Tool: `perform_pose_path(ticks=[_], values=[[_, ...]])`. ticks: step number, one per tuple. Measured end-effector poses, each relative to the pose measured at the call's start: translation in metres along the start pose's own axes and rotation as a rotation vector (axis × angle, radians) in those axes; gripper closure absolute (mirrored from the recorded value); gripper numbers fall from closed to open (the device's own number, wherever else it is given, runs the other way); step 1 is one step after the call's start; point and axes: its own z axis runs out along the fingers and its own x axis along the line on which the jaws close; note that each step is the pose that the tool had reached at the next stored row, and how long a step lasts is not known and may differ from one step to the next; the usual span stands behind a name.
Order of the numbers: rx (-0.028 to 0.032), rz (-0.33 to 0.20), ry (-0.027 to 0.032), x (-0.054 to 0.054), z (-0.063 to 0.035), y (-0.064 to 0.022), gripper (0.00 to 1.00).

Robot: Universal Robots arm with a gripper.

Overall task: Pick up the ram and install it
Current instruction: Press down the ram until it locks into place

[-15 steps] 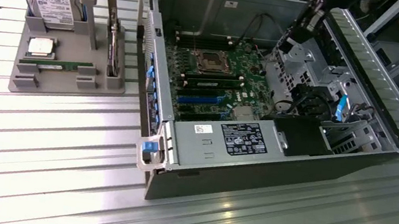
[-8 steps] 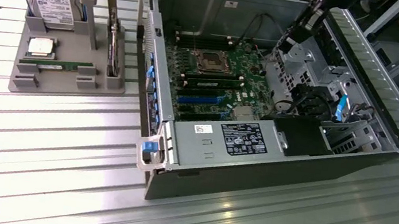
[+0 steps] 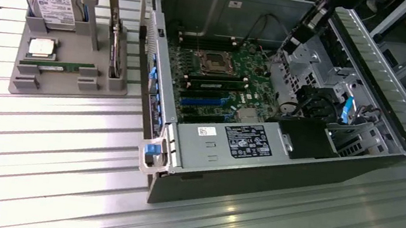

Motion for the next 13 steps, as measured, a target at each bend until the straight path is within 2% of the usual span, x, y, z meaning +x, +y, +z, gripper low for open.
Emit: perform_pose_path(ticks=[13], values=[[-0.0119, 0.155, -0.0063, -0.0001, 0.0005, 0.0, 0.89]])
